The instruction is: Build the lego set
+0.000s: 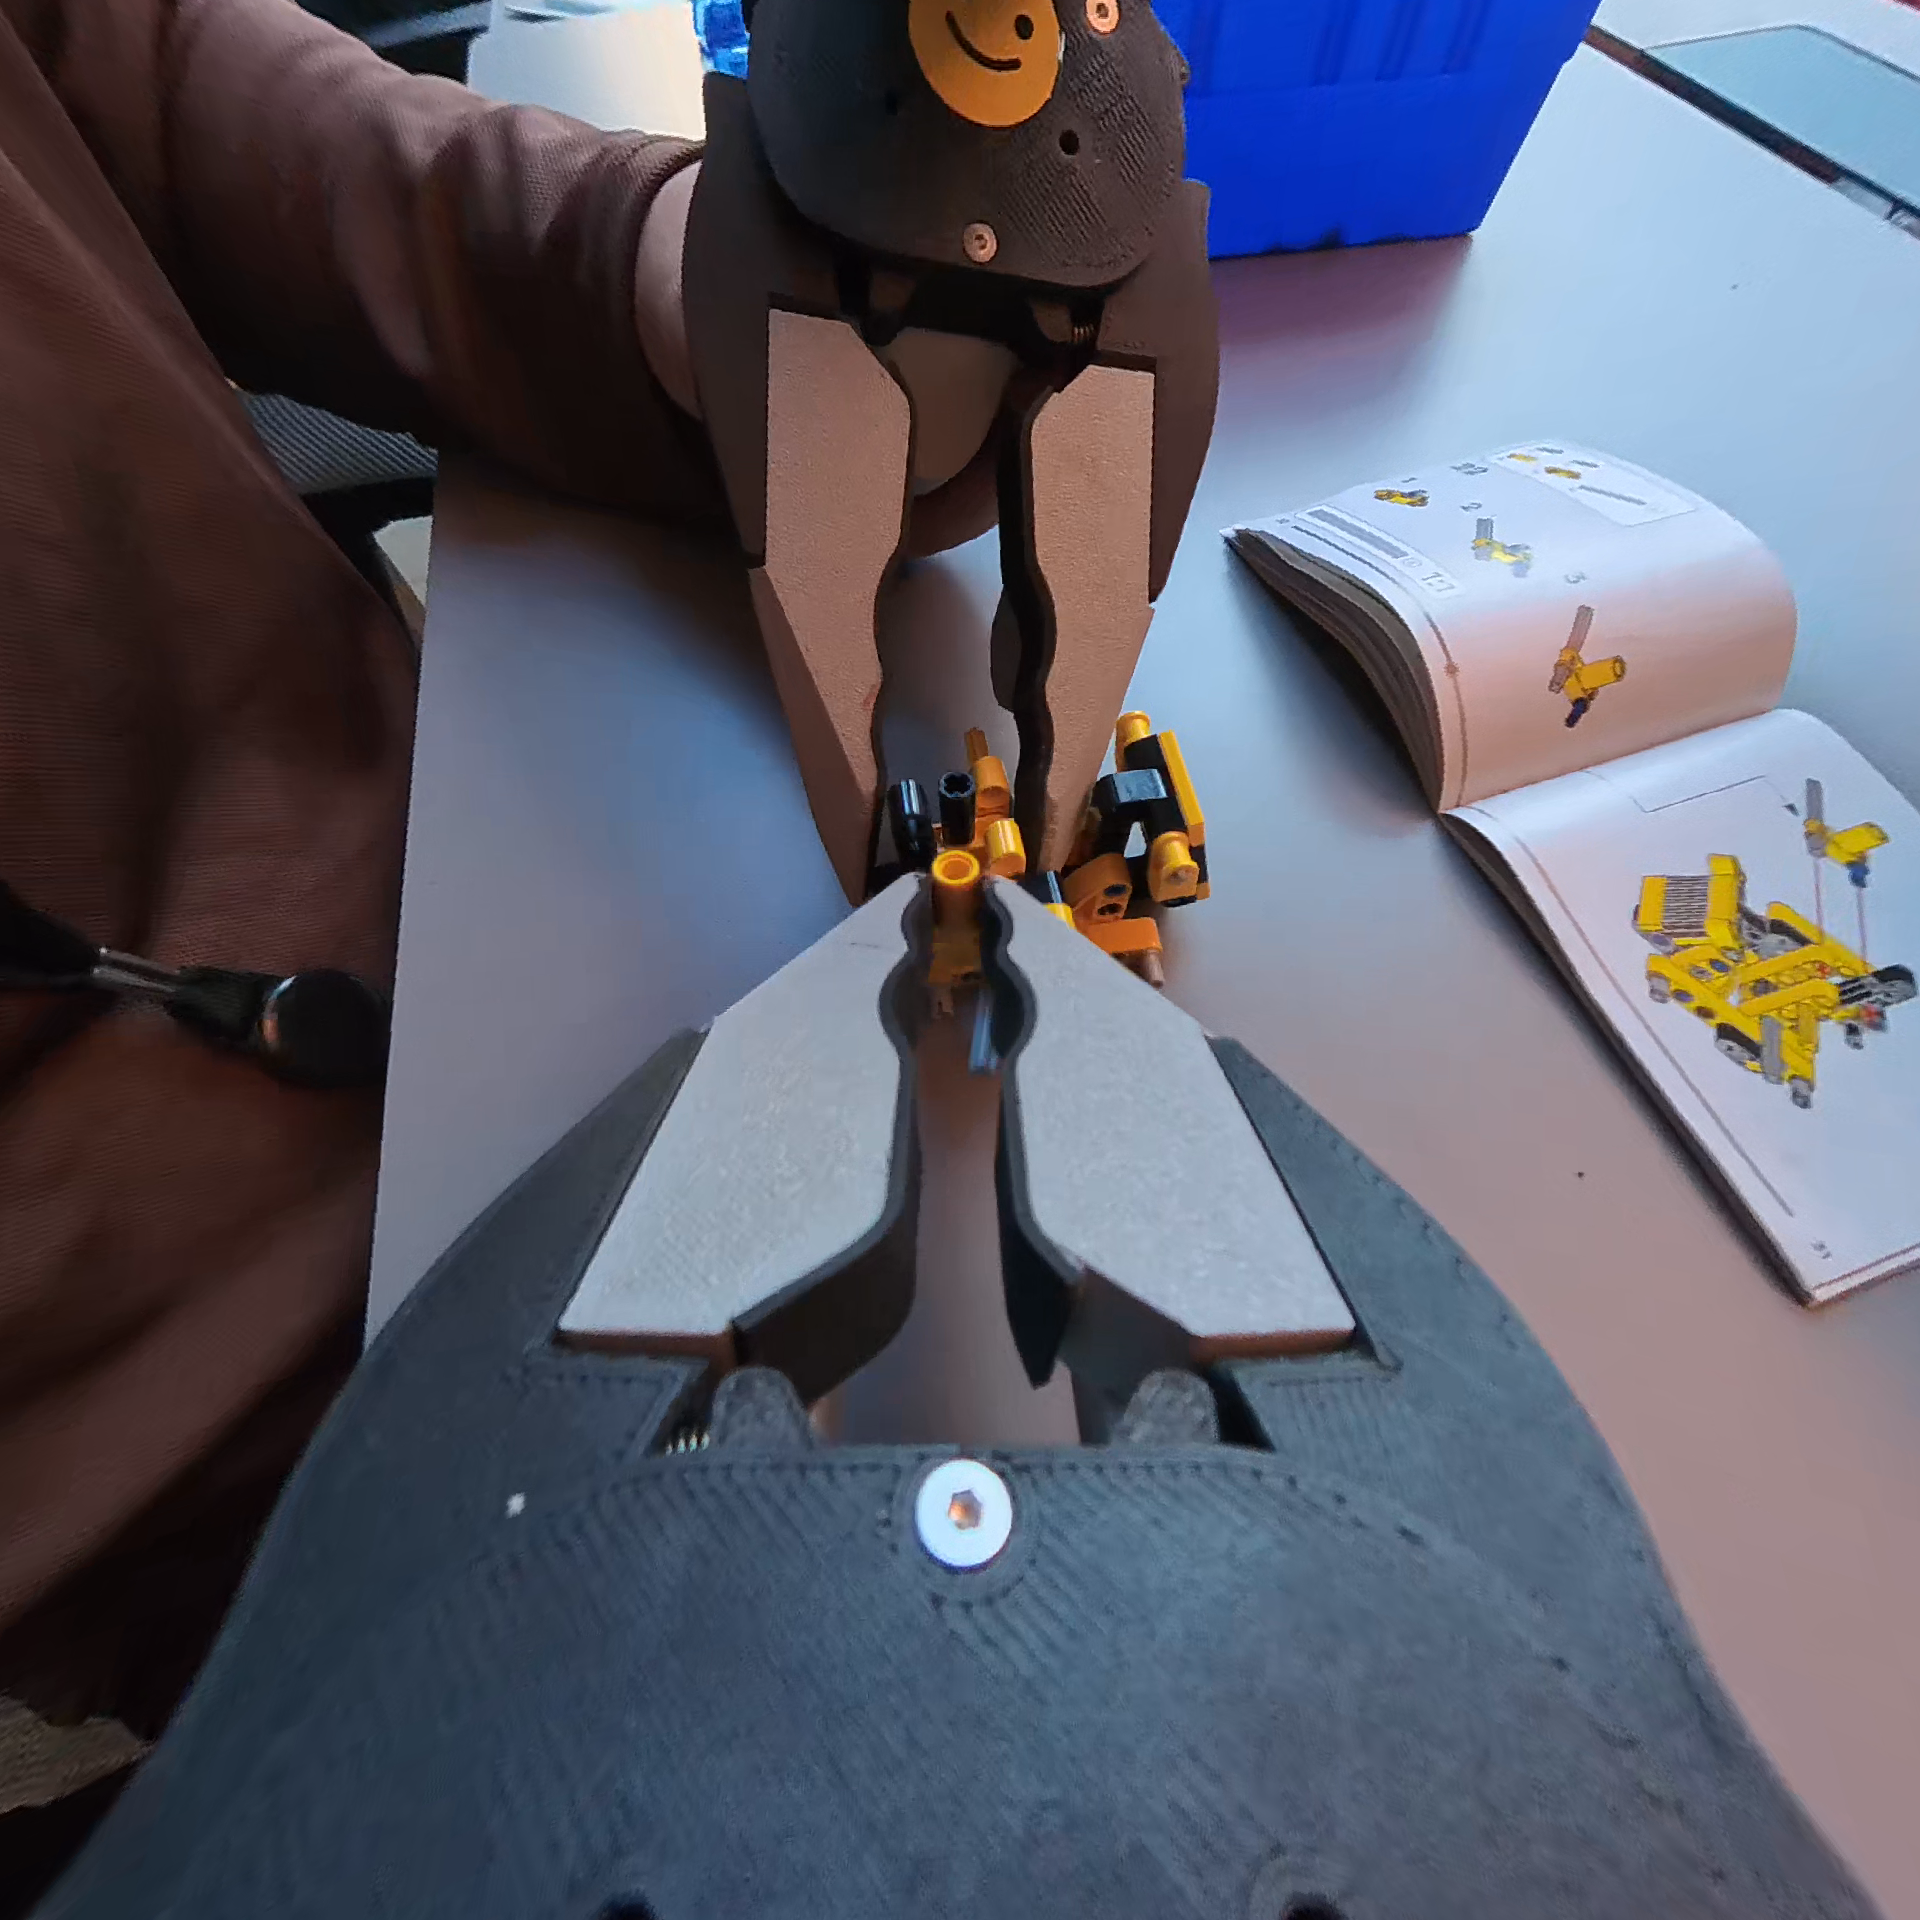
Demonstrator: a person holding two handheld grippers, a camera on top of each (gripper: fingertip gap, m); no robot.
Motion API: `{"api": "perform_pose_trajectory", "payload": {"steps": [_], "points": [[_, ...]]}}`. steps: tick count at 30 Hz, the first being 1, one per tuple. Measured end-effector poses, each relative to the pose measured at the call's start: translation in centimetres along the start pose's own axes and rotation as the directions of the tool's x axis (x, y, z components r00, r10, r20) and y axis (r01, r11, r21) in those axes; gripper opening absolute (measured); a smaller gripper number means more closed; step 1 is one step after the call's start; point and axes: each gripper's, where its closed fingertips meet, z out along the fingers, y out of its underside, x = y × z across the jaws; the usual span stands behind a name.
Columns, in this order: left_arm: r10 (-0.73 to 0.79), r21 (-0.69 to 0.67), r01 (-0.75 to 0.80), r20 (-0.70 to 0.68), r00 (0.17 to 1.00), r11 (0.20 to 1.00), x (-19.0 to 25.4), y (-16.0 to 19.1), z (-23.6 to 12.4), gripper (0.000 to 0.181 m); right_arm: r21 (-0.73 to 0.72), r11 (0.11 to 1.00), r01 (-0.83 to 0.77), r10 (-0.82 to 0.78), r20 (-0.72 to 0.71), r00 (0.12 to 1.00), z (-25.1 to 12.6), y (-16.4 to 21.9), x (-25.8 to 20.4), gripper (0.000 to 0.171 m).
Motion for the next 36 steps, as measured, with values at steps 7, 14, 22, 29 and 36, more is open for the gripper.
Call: {"api": "perform_pose_trajectory", "payload": {"steps": [7, 14, 22, 29, 36], "points": [[0.042, 0.02, -0.042, 0.009, 0.999, 0.999, 0.1, -0.5, -0.9, 0.037, 0.084, 0.996, -0.029, 0.032, -0.031, 0.999, -1.8, -0.8, 1.6, 0.004], [0.043, 0.071, -0.046, 0.047, 0.998, 0.996, 0.2, -3.0, -2.1, 0.037, 0.225, 0.973, -0.046, 0.039, 0.036, 0.999, -2.7, -3.0, 1.1, 0.004], [0.011, 0.121, -0.007, -0.032, 0.999, 0.993, 1.3, -5.1, -0.9, 0.027, 0.35, 0.929, -0.12, 0.076, 0.136, 0.988, -4.6, -4.3, 0.5, 0.004], [-0.003, 0.155, 0.012, -0.059, 0.998, 0.988, 1.5, -5.7, -1.2, 0.026, 0.349, 0.937, -0.015, -0.033, 0.131, 0.991, -4.6, -4.1, -0.8, 0.004], [0.048, 0.175, -0.038, -0.055, 0.997, 0.984, 2.2, -6.1, -1.4, 0.021, 0.367, 0.929, 0.058, -0.103, 0.106, 0.989, -4.7, -4.2, -1.3, 0.004]]}}
